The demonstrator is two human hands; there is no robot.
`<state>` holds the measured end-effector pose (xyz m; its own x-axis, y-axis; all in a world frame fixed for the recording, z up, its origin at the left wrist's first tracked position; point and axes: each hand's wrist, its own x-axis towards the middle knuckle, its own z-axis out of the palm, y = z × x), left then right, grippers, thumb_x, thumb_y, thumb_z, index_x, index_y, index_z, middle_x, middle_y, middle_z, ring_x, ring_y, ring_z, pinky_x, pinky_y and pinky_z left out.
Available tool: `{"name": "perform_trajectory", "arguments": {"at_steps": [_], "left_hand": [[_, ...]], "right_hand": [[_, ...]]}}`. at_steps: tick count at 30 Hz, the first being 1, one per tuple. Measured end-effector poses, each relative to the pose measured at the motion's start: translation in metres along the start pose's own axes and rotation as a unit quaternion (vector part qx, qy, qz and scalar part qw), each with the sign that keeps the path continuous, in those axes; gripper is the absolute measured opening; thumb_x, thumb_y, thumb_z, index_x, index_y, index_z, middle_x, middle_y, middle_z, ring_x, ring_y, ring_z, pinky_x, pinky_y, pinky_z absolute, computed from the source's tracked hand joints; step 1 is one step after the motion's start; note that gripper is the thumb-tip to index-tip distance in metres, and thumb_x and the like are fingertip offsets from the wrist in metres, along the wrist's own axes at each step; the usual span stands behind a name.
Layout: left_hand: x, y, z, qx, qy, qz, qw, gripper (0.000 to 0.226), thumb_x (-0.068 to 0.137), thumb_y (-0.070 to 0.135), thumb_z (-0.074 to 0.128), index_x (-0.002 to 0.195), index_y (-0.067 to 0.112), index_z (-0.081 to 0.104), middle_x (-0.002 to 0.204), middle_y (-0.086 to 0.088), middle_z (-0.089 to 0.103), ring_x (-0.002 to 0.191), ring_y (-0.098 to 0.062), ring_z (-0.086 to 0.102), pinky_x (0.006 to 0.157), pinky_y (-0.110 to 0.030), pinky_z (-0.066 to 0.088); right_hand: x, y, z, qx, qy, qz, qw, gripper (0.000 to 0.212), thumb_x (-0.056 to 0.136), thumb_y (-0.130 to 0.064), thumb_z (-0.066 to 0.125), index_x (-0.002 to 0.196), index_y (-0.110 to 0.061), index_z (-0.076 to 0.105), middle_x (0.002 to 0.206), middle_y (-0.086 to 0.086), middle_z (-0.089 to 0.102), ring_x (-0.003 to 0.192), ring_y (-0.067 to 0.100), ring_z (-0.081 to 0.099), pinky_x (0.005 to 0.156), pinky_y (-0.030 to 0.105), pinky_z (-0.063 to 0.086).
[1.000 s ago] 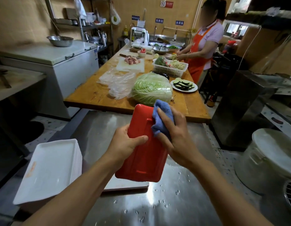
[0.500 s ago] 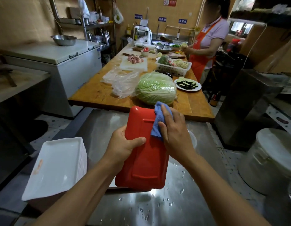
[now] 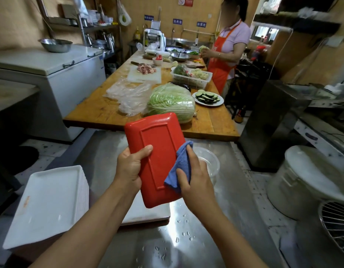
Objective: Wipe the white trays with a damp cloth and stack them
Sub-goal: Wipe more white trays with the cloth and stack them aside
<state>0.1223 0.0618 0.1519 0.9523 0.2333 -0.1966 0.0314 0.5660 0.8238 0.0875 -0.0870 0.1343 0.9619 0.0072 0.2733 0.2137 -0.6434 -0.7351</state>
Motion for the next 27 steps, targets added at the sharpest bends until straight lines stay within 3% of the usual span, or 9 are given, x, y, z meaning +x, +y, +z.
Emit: {"name": "perform_trajectory", "arguments": {"at_steps": [3,6,8,12,14,17,19,24,27], "left_hand": [[0.001,-0.005,0.0,0.016,-0.025,-0.011,1.0,0.018,0.081,-0.002,0.06,0.096,0.007,0.062,0.071,-0.006,0.072,0.06,-0.018,0.069,0.051,-0.031,0.056],[0.002,-0.002,-0.004,0.08,-0.064,-0.029,0.994,0.024,0.081,0.002,0.062,0.105,0.007,0.06,0.081,-0.006,0.072,0.066,-0.017,0.069,0.062,-0.032,0.058],[0.005,0.006,-0.008,0.103,-0.07,-0.022,0.992,0.032,0.079,0.002,0.065,0.109,0.01,0.057,0.085,-0.004,0.072,0.071,-0.015,0.069,0.064,-0.03,0.058],[0.017,0.035,-0.018,0.315,-0.032,0.094,0.944,0.093,0.063,0.019,0.085,0.139,0.017,0.032,0.12,-0.002,0.05,0.104,-0.016,0.056,0.086,-0.032,0.046],[0.02,0.049,-0.018,0.418,-0.098,0.157,0.89,0.077,0.063,0.02,0.087,0.13,0.019,0.047,0.118,0.002,0.057,0.104,-0.012,0.058,0.091,-0.032,0.046],[0.018,0.058,-0.017,0.448,-0.205,0.112,0.863,0.042,0.062,0.021,0.084,0.097,0.015,0.062,0.091,-0.003,0.07,0.082,-0.015,0.066,0.079,-0.037,0.052],[0.018,0.057,-0.019,0.439,-0.233,0.072,0.865,0.042,0.059,0.023,0.079,0.092,0.008,0.059,0.082,-0.006,0.067,0.075,-0.018,0.063,0.072,-0.035,0.051],[0.01,0.043,-0.024,0.352,-0.228,0.036,0.907,0.042,0.054,0.015,0.078,0.094,0.012,0.064,0.073,0.002,0.071,0.067,-0.01,0.067,0.059,-0.021,0.052],[0.007,0.034,-0.023,0.314,-0.185,0.037,0.93,0.041,0.053,0.012,0.077,0.091,0.01,0.062,0.072,0.0,0.069,0.062,-0.011,0.065,0.057,-0.022,0.054]], "right_hand": [[0.011,0.002,-0.01,0.132,0.02,0.06,0.989,0.055,0.073,-0.023,0.062,0.116,-0.053,0.043,0.096,-0.013,0.059,0.08,0.007,0.061,0.074,0.031,0.053],[0.016,0.006,-0.017,0.188,0.038,0.08,0.978,0.049,0.055,-0.025,0.061,0.097,-0.046,0.05,0.077,-0.004,0.064,0.055,0.006,0.058,0.051,0.026,0.05],[0.019,0.008,-0.023,0.161,0.017,0.072,0.984,0.053,0.05,-0.026,0.064,0.096,-0.048,0.049,0.078,-0.004,0.063,0.054,0.008,0.059,0.05,0.028,0.05],[0.023,0.011,-0.038,0.159,-0.067,0.04,0.984,0.055,0.052,-0.017,0.068,0.095,-0.046,0.05,0.085,0.003,0.063,0.058,0.014,0.064,0.049,0.028,0.053],[0.026,0.013,-0.048,0.153,-0.1,0.022,0.983,0.054,0.056,-0.014,0.071,0.097,-0.043,0.05,0.088,0.005,0.063,0.065,0.019,0.067,0.052,0.031,0.057],[0.032,0.016,-0.062,0.144,-0.152,-0.001,0.978,0.056,0.064,-0.005,0.074,0.101,-0.04,0.05,0.093,0.006,0.063,0.071,0.019,0.068,0.056,0.031,0.057],[0.036,0.018,-0.066,0.128,-0.167,-0.015,0.978,0.057,0.066,-0.002,0.073,0.104,-0.038,0.051,0.095,0.005,0.064,0.075,0.02,0.067,0.06,0.033,0.059],[0.04,0.009,-0.063,0.003,-0.143,-0.111,0.983,0.057,0.075,-0.015,0.072,0.119,-0.044,0.05,0.106,-0.022,0.053,0.091,-0.01,0.052,0.071,0.005,0.043],[0.043,-0.006,-0.044,-0.073,-0.123,-0.175,0.974,0.06,0.084,-0.019,0.063,0.138,-0.034,0.041,0.126,-0.003,0.051,0.109,0.012,0.049,0.088,0.029,0.045]]}}
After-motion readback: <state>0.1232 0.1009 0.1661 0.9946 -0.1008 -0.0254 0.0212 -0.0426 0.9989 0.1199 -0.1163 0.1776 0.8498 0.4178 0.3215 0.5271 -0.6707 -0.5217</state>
